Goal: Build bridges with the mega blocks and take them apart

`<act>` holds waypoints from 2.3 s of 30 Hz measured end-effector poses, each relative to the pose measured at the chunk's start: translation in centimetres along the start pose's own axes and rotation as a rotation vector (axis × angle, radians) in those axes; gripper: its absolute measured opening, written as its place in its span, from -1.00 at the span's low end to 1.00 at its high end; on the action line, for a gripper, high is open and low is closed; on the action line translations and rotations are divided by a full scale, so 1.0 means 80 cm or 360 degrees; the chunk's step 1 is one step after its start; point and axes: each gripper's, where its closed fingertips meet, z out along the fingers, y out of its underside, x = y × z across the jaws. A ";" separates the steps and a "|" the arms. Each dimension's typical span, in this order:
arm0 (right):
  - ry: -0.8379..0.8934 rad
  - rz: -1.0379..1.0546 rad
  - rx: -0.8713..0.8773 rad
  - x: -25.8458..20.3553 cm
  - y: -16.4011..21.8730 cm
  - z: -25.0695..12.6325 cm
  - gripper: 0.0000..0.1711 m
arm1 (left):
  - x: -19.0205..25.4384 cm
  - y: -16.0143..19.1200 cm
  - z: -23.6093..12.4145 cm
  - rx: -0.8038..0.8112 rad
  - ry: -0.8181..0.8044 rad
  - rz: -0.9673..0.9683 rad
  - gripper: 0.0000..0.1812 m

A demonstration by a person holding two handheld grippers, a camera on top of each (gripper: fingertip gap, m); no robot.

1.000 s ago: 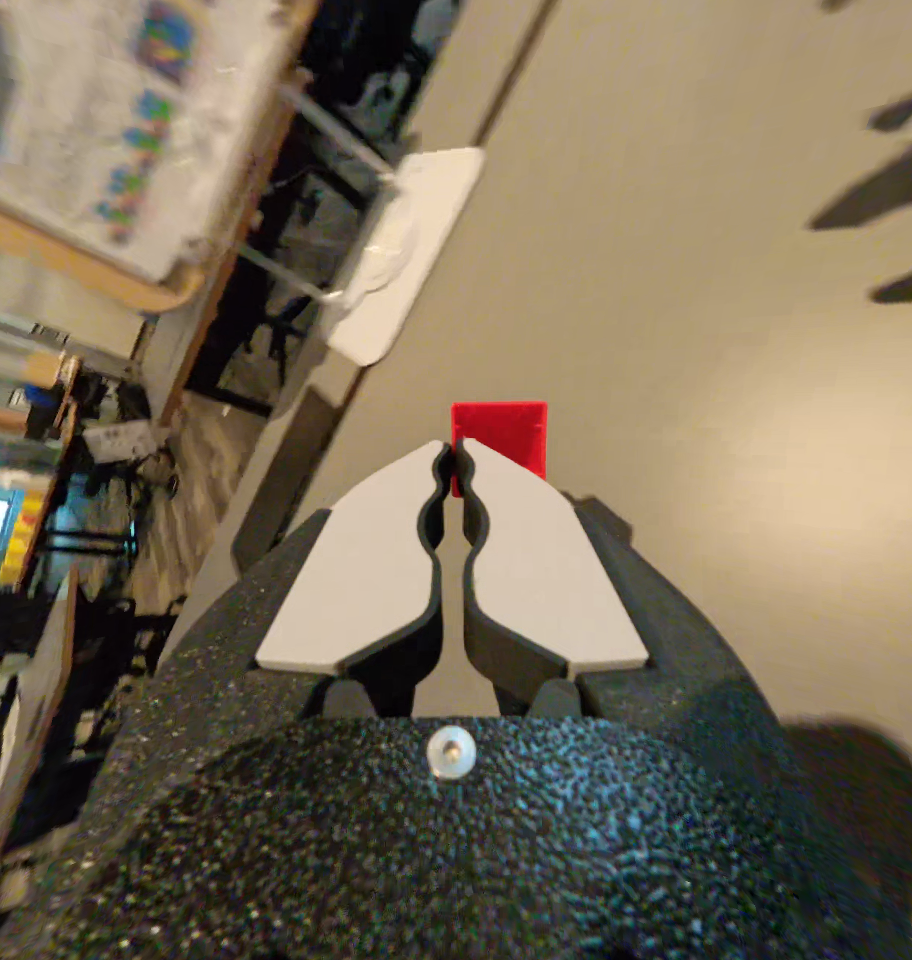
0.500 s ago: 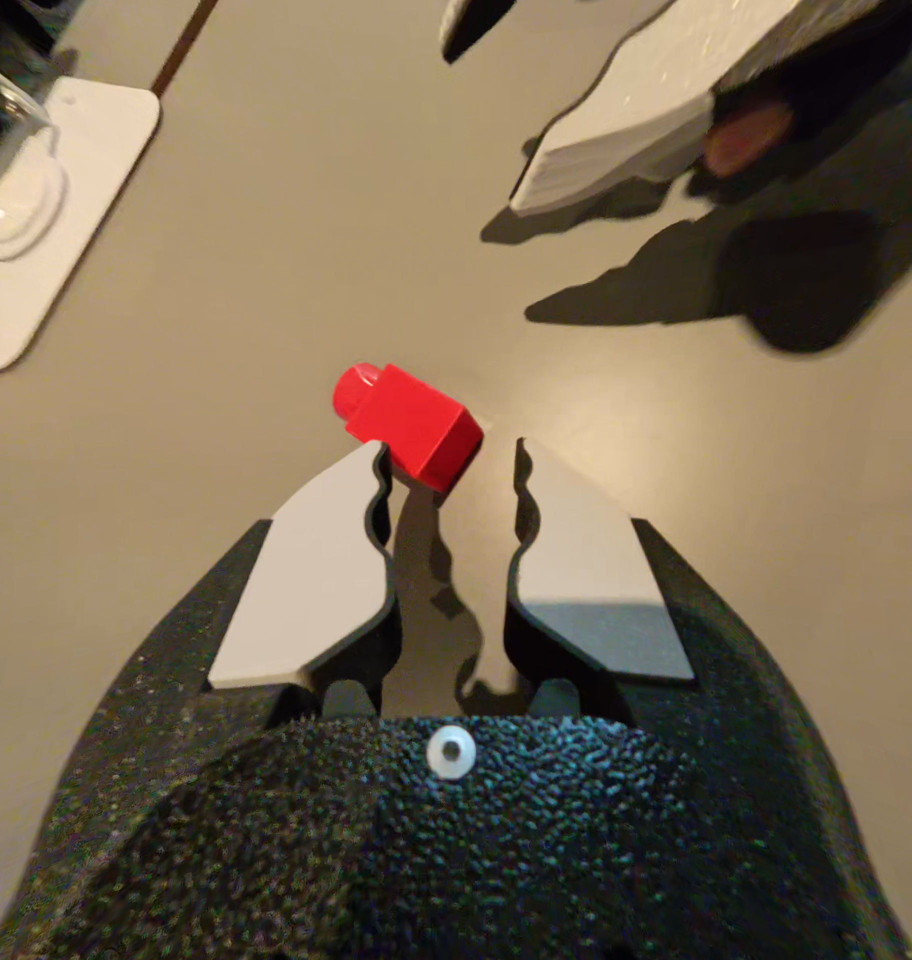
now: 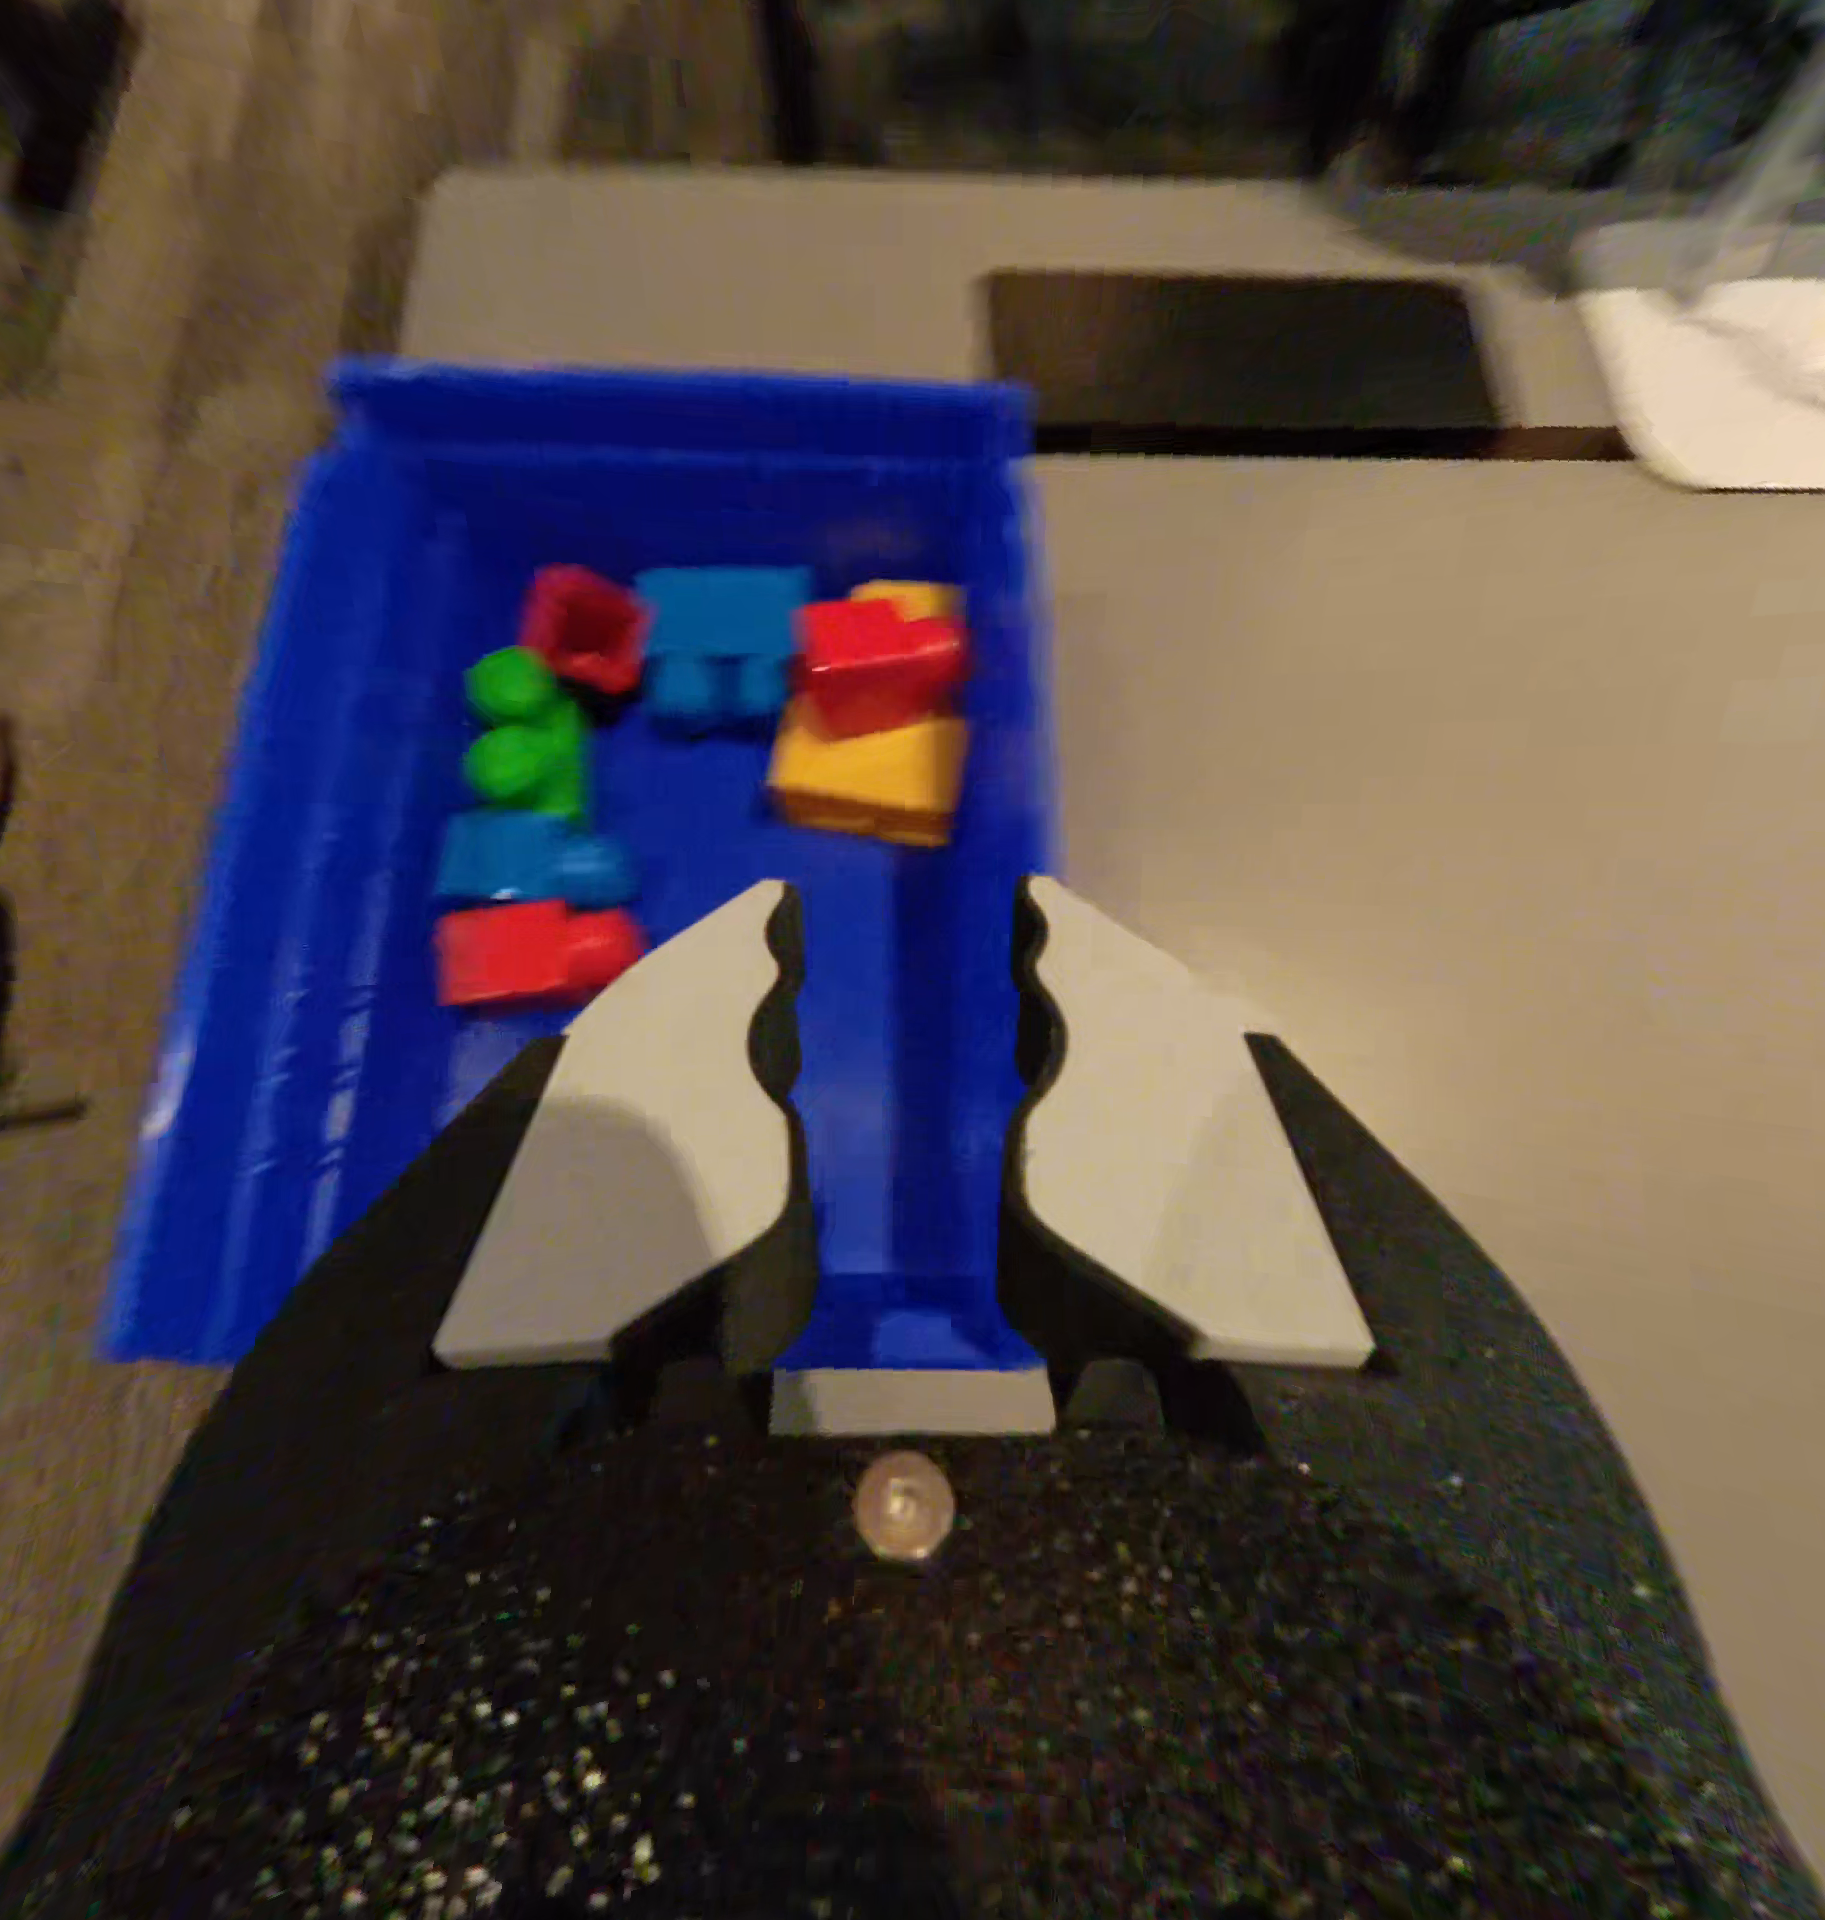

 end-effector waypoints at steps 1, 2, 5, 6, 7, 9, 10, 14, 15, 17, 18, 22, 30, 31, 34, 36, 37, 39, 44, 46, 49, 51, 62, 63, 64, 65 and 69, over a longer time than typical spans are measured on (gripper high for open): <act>-0.0005 -0.0007 -0.0005 -0.002 0.000 0.001 -0.44 | -0.030 0.006 0.011 -0.0061 -0.0060 -0.0039 -0.59; -0.0007 -0.0016 -0.0012 -0.003 0.001 0.002 -0.44 | -0.050 0.013 0.024 -0.0113 -0.0067 -0.0073 -0.60; -0.0001 -0.0046 -0.0019 -0.005 0.002 0.003 -0.44 | -0.078 0.040 0.061 -0.0245 0.0015 -0.0177 -0.60; -0.0003 -0.0046 -0.0015 -0.005 0.001 0.002 -0.44 | -0.085 0.046 0.070 -0.0262 0.0021 -0.0201 -0.59; -0.0008 -0.0039 -0.0012 -0.005 0.001 0.002 -0.44 | -0.088 0.050 0.079 -0.0258 0.0042 -0.0201 -0.59; -0.0021 -0.0021 -0.0008 -0.004 0.001 0.002 -0.44 | -0.086 0.052 0.094 -0.0238 0.0114 -0.0182 -0.59; -0.0028 -0.0013 -0.0008 -0.004 0.002 0.003 -0.44 | -0.087 0.053 0.100 -0.0235 0.0130 -0.0178 -0.59; -0.0052 0.0005 -0.0019 -0.005 0.003 0.004 -0.44 | -0.098 0.034 0.115 -0.0160 0.0129 -0.0115 -0.59; -0.0056 0.0009 -0.0022 -0.005 0.003 0.005 -0.44 | -0.099 0.027 0.118 -0.0154 0.0141 -0.0101 -0.58; -0.0064 0.0021 -0.0025 -0.005 0.004 0.005 -0.45 | -0.094 0.014 0.125 -0.0164 0.0203 -0.0073 -0.60; -0.0068 0.0033 -0.0028 -0.004 0.005 0.005 -0.45 | -0.088 0.010 0.131 -0.0195 0.0254 -0.0069 -0.60; -0.0076 0.0110 -0.0042 0.001 0.007 0.007 -0.46 | -0.088 0.004 0.163 -0.0369 0.0279 -0.0192 -0.63; -0.0092 0.0219 -0.0091 0.008 0.012 0.012 -0.51 | -0.141 0.042 0.163 -0.0757 -0.0014 -0.0195 -0.63; -0.0092 0.0231 -0.0099 0.009 0.012 0.013 -0.51 | -0.148 0.046 0.159 -0.0796 -0.0077 -0.0169 -0.62; -0.0094 0.0264 -0.0123 0.011 0.015 0.015 -0.52 | -0.154 0.054 0.161 -0.0883 -0.0155 -0.0104 -0.58; -0.0091 0.0278 -0.0128 0.013 0.015 0.016 -0.53 | -0.154 0.066 0.162 -0.0980 -0.0164 -0.0070 -0.54; -0.0091 0.0280 -0.0127 0.013 0.015 0.016 -0.53 | -0.156 0.063 0.164 -0.0956 -0.0197 -0.0048 -0.54; -0.0094 0.0281 -0.0129 0.012 0.016 0.016 -0.54 | -0.156 0.066 0.164 -0.0989 -0.0198 -0.0028 -0.48; -0.0113 0.0279 -0.0140 0.011 0.017 0.017 -0.56 | -0.158 0.074 0.163 -0.1092 -0.0269 0.0106 -0.29; -0.0118 0.0279 -0.0135 0.010 0.016 0.016 -0.56 | -0.148 0.077 0.164 -0.1108 -0.0228 0.0134 -0.16; -0.0124 0.0277 -0.0134 0.010 0.016 0.016 -0.56 | -0.122 0.074 0.160 -0.1101 -0.0071 0.0126 -0.21; -0.0128 0.0276 -0.0131 0.009 0.015 0.016 -0.56 | -0.118 0.060 0.159 -0.1008 -0.0038 0.0047 -0.32; -0.0133 0.0282 -0.0131 0.010 0.016 0.016 -0.56 | -0.135 0.104 0.176 -0.1234 -0.0114 0.0003 -0.21; -0.0132 0.0281 -0.0131 0.010 0.016 0.016 -0.56 | -0.134 0.104 0.178 -0.1220 -0.0087 -0.0011 -0.21; -0.0131 0.0280 -0.0131 0.010 0.016 0.016 -0.56 | -0.134 0.104 0.178 -0.1215 -0.0082 -0.0016 -0.21; -0.0129 0.0279 -0.0132 0.010 0.016 0.016 -0.56 | -0.134 0.104 0.178 -0.1217 -0.0079 -0.0012 -0.21; -0.0126 0.0271 -0.0134 0.010 0.016 0.016 -0.56 | -0.124 0.088 0.172 -0.1163 -0.0053 -0.0004 -0.21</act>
